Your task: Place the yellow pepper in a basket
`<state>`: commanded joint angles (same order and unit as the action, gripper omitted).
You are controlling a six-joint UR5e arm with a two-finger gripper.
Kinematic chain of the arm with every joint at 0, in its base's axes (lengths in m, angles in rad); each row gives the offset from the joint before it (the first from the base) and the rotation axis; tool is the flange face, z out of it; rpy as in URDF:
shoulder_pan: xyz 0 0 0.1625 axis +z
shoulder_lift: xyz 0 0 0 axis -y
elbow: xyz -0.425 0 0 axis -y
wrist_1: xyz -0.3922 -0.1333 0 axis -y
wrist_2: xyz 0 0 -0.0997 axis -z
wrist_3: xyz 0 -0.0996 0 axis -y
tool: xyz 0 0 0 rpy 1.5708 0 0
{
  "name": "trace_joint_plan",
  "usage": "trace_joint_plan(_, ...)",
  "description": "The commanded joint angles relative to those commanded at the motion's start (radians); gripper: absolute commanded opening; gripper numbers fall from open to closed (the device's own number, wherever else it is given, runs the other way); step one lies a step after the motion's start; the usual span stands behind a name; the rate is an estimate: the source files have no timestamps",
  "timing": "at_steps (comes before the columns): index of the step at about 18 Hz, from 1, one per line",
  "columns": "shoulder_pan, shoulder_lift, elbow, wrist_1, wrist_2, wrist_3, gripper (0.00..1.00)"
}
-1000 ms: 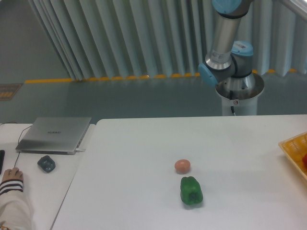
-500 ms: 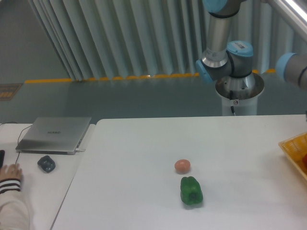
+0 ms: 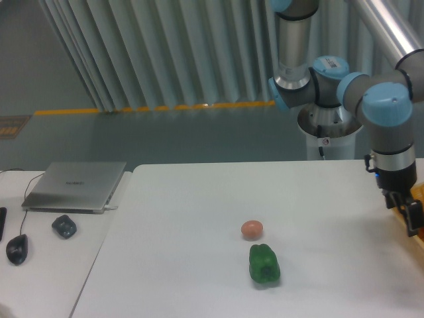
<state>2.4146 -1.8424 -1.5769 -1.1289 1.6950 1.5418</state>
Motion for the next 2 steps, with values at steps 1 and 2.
trace_joint_plan(1, -0.011, 0.0, -0.009, -0.002, 0.0, -0.02, 1.0)
trace_joint_plan(2, -0.018, -0.001, -0.017, 0.003, 0.002, -0.052, 1.0)
